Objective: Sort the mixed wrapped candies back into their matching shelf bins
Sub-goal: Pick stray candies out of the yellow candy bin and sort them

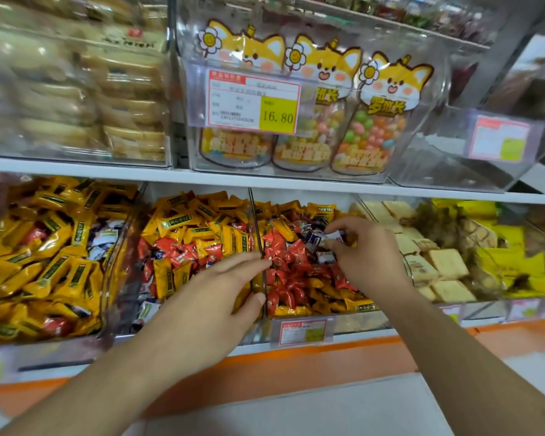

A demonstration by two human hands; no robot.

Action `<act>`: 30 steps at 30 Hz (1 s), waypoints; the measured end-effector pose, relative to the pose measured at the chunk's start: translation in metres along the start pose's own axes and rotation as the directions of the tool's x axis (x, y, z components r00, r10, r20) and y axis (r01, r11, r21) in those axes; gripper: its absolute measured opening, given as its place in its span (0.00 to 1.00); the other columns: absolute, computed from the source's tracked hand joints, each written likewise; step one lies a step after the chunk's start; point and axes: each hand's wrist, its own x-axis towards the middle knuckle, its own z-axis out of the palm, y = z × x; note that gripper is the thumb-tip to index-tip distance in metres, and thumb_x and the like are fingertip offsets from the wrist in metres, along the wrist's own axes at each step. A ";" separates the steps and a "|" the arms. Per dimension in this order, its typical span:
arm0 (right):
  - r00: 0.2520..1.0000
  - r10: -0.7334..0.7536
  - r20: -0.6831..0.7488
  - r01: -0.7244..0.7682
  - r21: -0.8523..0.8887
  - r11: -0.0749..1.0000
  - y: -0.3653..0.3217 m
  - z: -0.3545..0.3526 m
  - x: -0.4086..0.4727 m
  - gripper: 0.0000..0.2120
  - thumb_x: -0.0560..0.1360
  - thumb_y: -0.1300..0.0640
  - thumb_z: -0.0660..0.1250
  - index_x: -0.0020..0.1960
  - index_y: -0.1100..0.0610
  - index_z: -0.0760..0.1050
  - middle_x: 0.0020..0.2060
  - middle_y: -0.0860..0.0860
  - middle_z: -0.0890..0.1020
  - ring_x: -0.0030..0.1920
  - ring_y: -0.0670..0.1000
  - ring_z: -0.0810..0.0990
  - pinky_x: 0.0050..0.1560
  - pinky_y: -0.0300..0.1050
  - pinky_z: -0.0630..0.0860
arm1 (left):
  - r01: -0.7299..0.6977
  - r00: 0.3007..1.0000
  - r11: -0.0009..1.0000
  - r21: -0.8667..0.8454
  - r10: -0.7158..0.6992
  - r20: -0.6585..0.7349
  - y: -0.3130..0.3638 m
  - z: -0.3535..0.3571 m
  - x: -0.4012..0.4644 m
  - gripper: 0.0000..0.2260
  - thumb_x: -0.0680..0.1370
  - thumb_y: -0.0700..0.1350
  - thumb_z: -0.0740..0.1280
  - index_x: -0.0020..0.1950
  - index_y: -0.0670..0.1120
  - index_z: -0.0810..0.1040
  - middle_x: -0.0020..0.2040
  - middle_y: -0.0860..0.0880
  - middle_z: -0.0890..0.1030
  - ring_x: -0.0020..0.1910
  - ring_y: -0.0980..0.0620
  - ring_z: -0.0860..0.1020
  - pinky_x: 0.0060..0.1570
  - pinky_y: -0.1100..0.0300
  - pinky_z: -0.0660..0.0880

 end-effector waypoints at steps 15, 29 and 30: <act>0.956 -0.101 0.277 -0.007 0.363 0.932 -0.087 0.019 -0.053 0.08 0.77 0.55 0.75 0.52 0.41 0.84 0.50 0.41 0.85 0.52 0.38 0.82 0.56 0.40 0.79 | 0.202 0.932 0.895 -0.399 -0.300 -0.202 -0.006 -0.041 -0.014 0.04 0.78 0.50 0.73 0.45 0.58 0.81 0.40 0.59 0.83 0.42 0.61 0.83 0.45 0.52 0.81; 0.983 -0.072 0.166 0.057 0.090 0.994 -0.040 0.001 -0.024 0.16 0.82 0.60 0.68 0.64 0.43 0.80 0.58 0.38 0.82 0.54 0.42 0.82 0.52 0.40 0.82 | 0.084 0.994 0.996 0.034 -0.082 -0.076 -0.012 -0.030 -0.017 0.23 0.83 0.54 0.63 0.78 0.64 0.64 0.75 0.67 0.65 0.75 0.65 0.63 0.72 0.69 0.58; 0.988 -0.049 0.145 0.042 0.056 0.998 -0.025 -0.001 -0.019 0.16 0.81 0.62 0.67 0.64 0.45 0.81 0.57 0.39 0.83 0.57 0.42 0.81 0.58 0.43 0.81 | 0.064 0.997 0.998 0.026 -0.063 -0.041 -0.009 -0.025 -0.015 0.24 0.84 0.55 0.62 0.79 0.65 0.61 0.76 0.70 0.61 0.75 0.68 0.59 0.72 0.71 0.53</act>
